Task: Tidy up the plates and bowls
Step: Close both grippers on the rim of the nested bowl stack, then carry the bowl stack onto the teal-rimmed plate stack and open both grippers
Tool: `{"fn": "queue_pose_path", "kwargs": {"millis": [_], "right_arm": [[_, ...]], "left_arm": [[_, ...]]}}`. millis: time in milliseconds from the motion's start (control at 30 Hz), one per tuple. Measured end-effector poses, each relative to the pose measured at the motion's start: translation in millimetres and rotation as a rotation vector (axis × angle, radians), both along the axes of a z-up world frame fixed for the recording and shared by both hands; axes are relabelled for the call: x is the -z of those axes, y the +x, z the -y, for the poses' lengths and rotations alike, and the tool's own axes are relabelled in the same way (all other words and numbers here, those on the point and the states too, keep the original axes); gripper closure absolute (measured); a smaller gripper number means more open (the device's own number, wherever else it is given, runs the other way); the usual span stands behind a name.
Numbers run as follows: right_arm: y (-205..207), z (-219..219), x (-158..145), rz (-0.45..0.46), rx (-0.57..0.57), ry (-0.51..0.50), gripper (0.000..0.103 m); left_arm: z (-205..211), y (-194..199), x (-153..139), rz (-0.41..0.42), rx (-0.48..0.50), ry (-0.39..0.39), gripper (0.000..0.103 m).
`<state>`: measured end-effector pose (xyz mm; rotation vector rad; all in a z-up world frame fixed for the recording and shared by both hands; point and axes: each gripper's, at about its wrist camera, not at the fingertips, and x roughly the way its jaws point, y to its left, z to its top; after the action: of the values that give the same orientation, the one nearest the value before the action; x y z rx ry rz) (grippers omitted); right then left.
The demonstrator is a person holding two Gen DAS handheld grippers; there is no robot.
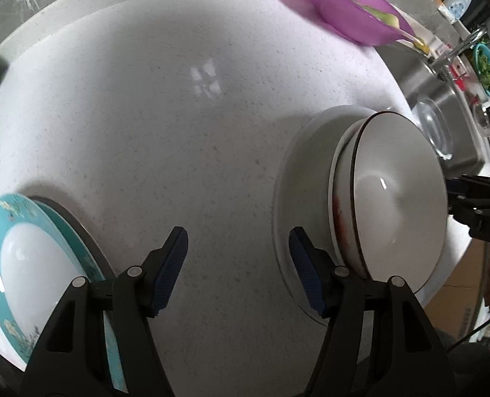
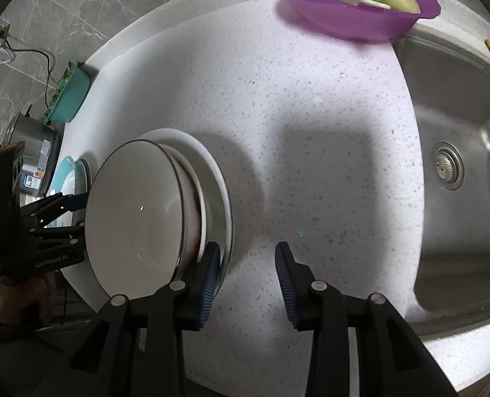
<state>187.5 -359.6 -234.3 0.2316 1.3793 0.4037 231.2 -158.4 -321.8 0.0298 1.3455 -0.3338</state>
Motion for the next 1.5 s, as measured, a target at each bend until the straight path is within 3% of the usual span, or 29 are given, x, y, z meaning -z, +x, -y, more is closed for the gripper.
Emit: {"fn": "queue_pose_path", "kwargs": {"millis": [200,367,567,600,667,767,1067,1133,1200,1500], "right_arm": [[0.4,-3.8,0.8,0.057,-0.039,0.009,0.069],[0.1,-7.8,10.3,0.031,-0.054,0.028,0.070],[3.6,-11.0,17.7,0.021,-0.027,0.039,0.072],[4.4,-10.7,18.6,0.022,-0.022,0.040,0.072],[4.2,-13.6,21.0,0.019,-0.022,0.045,0.075],[4.7,-19.3,23.3,0.025,-0.023,0.053,0.084],[5.5,-22.7,20.4,0.073,0.014,0.022,0.086],[5.1,-24.0,19.6,0.079,0.014,0.011,0.086],[6.4,-24.1,19.6,0.083,0.013,0.005,0.086],[8.3,-22.4,20.9,0.086,0.025,0.016,0.086]], "left_arm": [[-1.3,1.3,3.7,0.010,-0.002,-0.004,0.041],[3.9,4.0,6.6,0.009,-0.004,-0.003,0.042],[-0.9,12.1,22.8,-0.088,-0.023,-0.105,0.043],[-0.4,12.6,23.0,-0.084,-0.017,-0.113,0.044],[3.8,13.5,19.3,-0.060,0.003,-0.121,0.061],[10.1,16.9,16.8,-0.050,0.020,-0.146,0.076],[28.6,22.2,17.4,-0.045,0.068,-0.134,0.078],[39.4,17.1,17.1,-0.043,0.103,-0.117,0.086],[47.1,14.3,16.1,-0.024,0.113,-0.086,0.086],[42.8,16.3,17.1,-0.016,0.064,-0.113,0.091]]}}
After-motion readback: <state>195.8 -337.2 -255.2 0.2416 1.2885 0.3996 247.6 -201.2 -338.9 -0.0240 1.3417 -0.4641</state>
